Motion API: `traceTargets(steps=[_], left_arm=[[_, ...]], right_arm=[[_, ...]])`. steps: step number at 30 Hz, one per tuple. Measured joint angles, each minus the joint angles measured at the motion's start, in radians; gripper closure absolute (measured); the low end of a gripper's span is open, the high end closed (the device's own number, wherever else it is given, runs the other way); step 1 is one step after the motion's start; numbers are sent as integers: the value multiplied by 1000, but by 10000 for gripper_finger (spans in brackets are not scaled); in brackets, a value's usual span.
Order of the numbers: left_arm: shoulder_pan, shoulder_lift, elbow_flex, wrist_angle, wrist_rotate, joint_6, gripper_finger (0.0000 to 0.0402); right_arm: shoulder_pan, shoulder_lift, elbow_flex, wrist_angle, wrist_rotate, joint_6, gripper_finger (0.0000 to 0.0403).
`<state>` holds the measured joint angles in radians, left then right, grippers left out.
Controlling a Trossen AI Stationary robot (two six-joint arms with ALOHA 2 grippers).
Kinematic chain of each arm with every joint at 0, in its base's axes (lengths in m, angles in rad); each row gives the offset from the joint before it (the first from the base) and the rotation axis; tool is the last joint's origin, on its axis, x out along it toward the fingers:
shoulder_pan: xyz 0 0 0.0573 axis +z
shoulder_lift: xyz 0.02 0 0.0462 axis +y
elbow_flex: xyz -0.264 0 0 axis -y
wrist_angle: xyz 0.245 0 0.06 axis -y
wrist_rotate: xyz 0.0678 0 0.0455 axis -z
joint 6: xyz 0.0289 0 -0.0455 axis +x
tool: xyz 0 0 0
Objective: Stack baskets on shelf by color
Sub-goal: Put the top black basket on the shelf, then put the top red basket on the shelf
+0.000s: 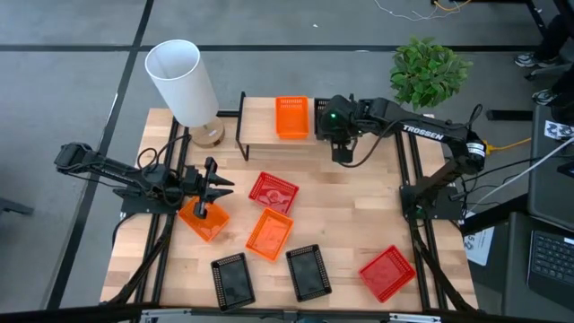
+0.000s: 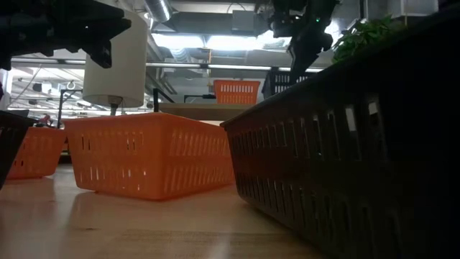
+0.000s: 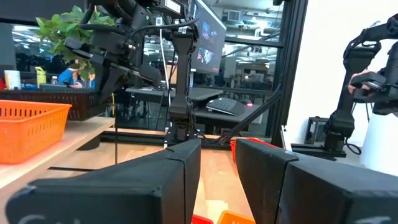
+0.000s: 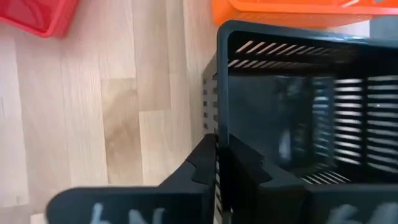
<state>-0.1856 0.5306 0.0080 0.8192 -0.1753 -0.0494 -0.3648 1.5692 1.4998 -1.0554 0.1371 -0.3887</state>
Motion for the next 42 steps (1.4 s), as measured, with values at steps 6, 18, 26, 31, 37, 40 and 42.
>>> traceTargets(steps=[6,18,26,31,37,40,42], left_arm=[[0,0,0,0,0,-1,308],[0,0,0,0,0,-1,308],[0,0,0,0,0,-4,308],[0,0,0,0,0,-4,308],[0,0,0,-2,0,-4,308],[0,0,0,-3,0,-4,308],[0,0,0,-3,0,0,308]], right_arm=[[-18,0,0,-9,1,28,359],[-45,0,0,-2,-38,119,356],[-45,0,0,-3,-34,121,356],[-31,0,29,-8,-52,119,356],[7,0,108,-48,-85,166,356],[36,-1,138,-48,-151,187,356],[59,-1,147,-47,-186,180,356]])
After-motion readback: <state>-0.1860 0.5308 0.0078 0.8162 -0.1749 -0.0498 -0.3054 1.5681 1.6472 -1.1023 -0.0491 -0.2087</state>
